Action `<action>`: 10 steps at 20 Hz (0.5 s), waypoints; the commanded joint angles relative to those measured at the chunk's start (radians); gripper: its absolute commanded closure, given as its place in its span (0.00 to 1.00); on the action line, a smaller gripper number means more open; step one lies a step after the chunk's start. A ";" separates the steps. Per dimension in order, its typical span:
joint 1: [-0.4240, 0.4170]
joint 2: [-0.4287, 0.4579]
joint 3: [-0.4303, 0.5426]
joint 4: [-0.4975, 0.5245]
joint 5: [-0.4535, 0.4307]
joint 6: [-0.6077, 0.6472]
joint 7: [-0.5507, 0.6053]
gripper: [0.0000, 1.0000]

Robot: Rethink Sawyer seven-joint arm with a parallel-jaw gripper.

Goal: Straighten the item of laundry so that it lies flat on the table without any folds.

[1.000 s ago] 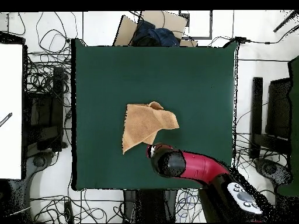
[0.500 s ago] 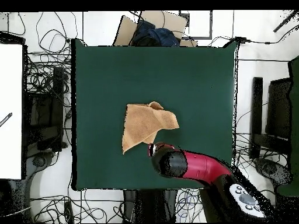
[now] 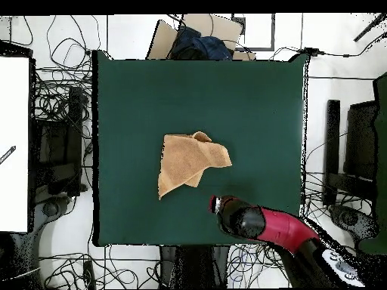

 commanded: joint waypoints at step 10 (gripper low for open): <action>-0.072 0.182 0.090 -0.146 -0.166 -0.091 0.020 0.00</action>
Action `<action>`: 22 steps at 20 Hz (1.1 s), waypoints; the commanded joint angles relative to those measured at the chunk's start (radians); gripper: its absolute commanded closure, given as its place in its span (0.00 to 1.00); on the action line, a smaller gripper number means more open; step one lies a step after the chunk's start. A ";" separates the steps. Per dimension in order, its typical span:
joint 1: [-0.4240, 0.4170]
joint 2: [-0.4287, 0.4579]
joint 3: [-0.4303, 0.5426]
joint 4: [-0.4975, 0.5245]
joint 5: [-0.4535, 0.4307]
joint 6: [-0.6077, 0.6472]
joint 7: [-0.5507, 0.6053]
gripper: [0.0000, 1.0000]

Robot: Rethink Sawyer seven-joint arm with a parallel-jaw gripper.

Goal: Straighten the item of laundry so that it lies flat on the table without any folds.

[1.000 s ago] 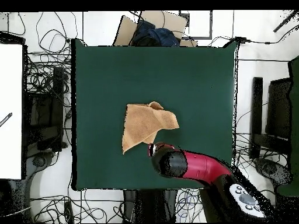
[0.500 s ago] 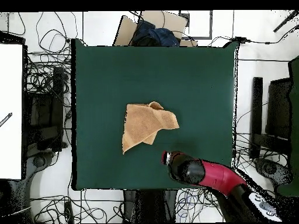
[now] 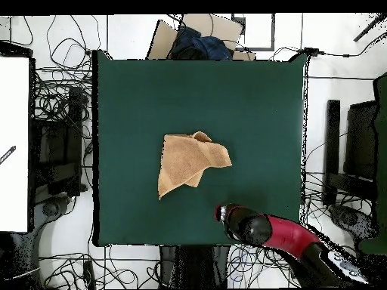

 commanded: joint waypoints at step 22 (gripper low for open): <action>0.034 -0.094 0.138 -0.056 0.017 0.124 0.032 0.00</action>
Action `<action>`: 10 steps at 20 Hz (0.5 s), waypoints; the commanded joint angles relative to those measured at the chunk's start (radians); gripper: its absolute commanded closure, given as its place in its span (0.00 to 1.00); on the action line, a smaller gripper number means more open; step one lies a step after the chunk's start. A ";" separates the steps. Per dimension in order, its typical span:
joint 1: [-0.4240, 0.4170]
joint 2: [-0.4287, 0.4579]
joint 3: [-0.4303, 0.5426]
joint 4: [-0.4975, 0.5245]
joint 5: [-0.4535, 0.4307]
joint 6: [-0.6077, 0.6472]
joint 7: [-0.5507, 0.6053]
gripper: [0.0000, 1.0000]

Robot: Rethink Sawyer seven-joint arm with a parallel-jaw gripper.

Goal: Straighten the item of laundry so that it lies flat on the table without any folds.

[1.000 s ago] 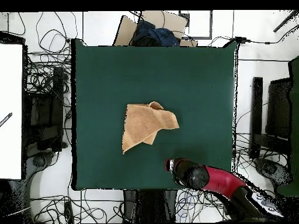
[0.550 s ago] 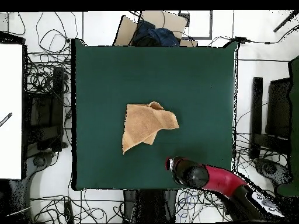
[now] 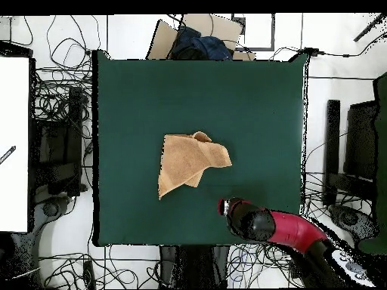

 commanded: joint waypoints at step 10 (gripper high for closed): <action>0.078 0.010 0.099 -0.107 0.061 0.123 0.050 0.00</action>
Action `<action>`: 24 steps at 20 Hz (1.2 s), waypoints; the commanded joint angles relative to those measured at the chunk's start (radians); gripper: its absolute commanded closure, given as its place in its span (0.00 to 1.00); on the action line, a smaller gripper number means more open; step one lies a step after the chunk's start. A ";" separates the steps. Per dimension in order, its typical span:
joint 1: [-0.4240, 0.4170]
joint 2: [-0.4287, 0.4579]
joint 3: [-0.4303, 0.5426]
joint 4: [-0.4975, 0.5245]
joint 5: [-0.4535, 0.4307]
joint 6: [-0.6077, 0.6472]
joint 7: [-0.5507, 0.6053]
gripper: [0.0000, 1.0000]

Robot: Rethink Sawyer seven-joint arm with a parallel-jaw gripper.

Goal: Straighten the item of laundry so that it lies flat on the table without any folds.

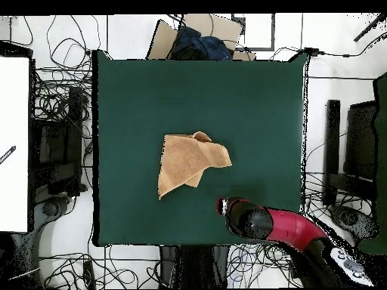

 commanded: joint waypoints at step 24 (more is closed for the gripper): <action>0.086 0.109 0.134 -0.233 0.095 0.168 0.028 0.00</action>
